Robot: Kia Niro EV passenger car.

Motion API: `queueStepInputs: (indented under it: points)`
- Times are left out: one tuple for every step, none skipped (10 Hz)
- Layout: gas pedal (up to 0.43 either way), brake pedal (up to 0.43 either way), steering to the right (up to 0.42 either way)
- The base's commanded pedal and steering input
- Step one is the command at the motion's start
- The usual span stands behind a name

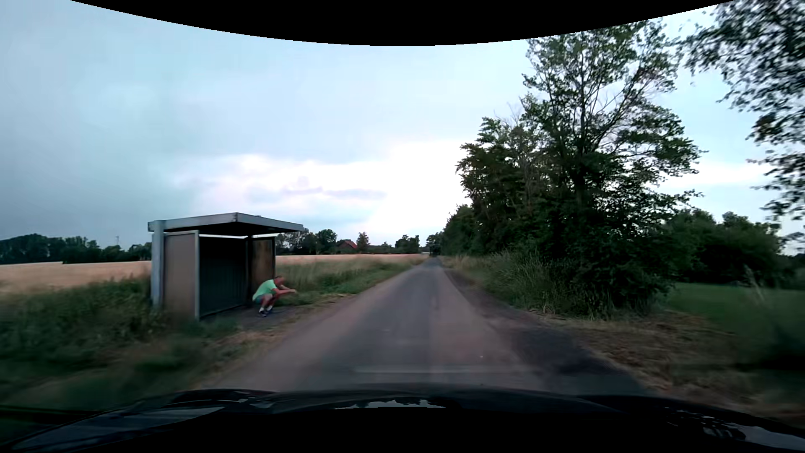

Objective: Follow the waypoints while adhering to traffic rules and regulations

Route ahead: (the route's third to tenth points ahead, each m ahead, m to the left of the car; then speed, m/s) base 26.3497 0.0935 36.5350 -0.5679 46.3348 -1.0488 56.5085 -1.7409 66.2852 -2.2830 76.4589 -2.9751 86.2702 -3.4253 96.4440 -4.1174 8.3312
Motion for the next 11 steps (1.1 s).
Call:
queueStepInputs:
  points:
    - [0.228, 0.000, 0.041]
    - [0.228, 0.000, 0.034]
    - [0.228, 0.000, 0.031]
    - [0.228, 0.000, 0.025]
    - [0.240, 0.000, 0.021]
    - [0.248, 0.000, 0.020]
    - [0.280, 0.000, 0.015]
    - [0.287, 0.000, 0.008]
    - [0.287, 0.000, 0.002]
    - [0.299, 0.000, -0.004]
    - [0.311, 0.000, -0.007]
